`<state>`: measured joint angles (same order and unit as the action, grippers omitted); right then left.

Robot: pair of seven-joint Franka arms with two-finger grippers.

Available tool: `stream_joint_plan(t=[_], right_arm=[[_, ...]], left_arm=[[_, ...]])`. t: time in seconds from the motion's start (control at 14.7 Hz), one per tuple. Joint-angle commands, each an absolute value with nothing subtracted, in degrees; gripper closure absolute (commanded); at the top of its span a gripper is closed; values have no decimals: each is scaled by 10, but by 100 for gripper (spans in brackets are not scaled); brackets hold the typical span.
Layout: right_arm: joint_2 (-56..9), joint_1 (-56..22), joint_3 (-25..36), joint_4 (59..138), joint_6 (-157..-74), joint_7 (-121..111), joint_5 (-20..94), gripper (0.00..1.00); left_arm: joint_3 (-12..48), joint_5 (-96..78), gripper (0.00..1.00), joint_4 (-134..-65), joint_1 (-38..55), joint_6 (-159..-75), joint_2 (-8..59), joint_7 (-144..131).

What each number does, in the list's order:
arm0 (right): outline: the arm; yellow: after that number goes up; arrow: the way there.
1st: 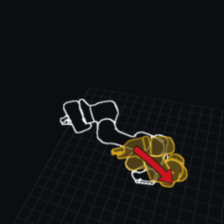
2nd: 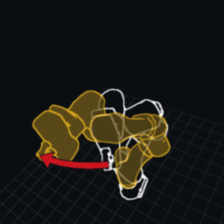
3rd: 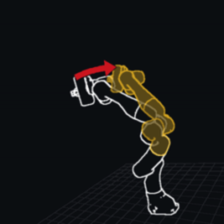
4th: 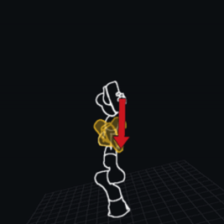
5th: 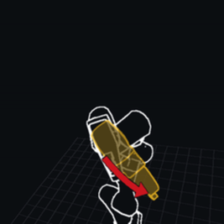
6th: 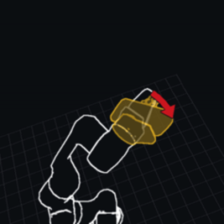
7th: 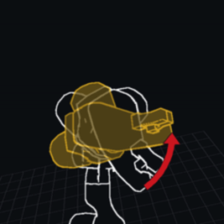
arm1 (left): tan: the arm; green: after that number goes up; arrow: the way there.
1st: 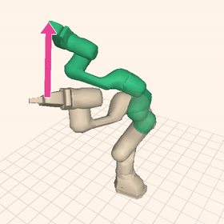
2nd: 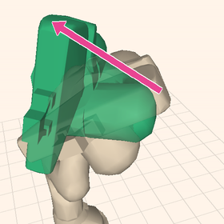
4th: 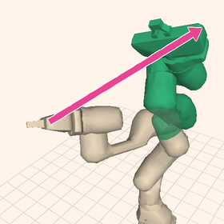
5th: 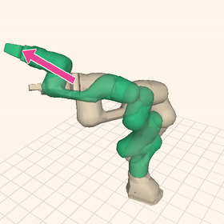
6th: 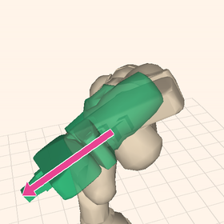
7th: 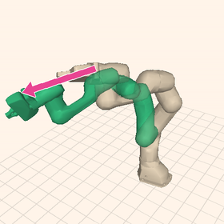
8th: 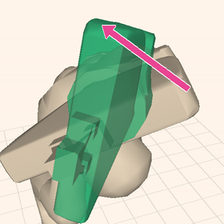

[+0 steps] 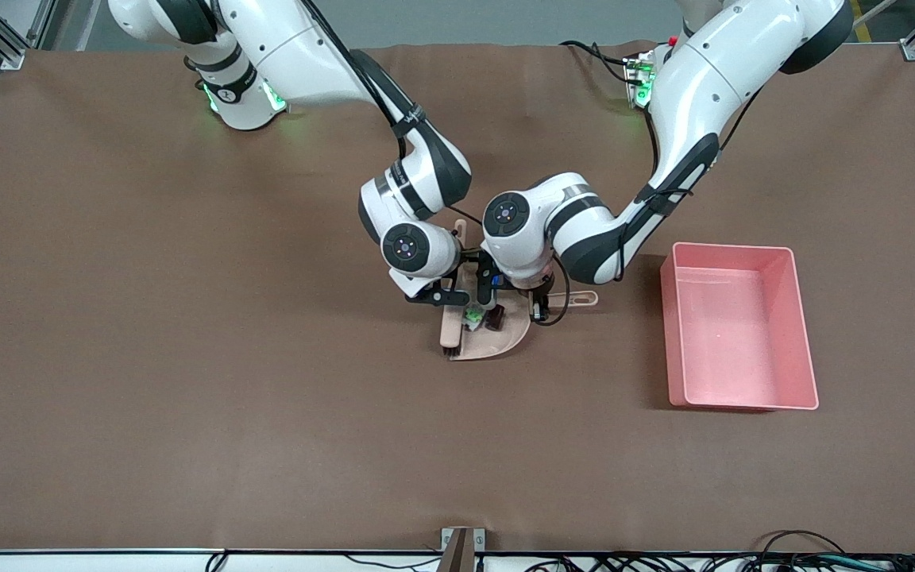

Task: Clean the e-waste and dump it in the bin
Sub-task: 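Sweep the green component into the dustpan with the right gripper's brush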

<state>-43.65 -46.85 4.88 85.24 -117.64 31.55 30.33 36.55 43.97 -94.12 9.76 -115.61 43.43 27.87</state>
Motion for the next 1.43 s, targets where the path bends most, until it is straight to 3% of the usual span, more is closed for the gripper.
stream_joint_plan(t=[0.0,0.34,0.68,1.09,1.36], right_arm=[[-439,-479,48,849,-1182,342,320,100],[-432,-472,48,841,-1174,353,318,100],[-406,-397,53,848,-1079,273,312,100],[-353,-317,54,895,-1060,218,300,100],[-304,-254,54,929,-1039,184,199,100]], left_arm=[[363,446,93,-927,110,-1155,460,264],[363,446,93,-927,107,-1155,458,264],[364,447,94,-927,94,-1160,454,260],[367,444,97,-903,86,-1172,438,272],[399,443,97,-904,31,-1172,406,272]])
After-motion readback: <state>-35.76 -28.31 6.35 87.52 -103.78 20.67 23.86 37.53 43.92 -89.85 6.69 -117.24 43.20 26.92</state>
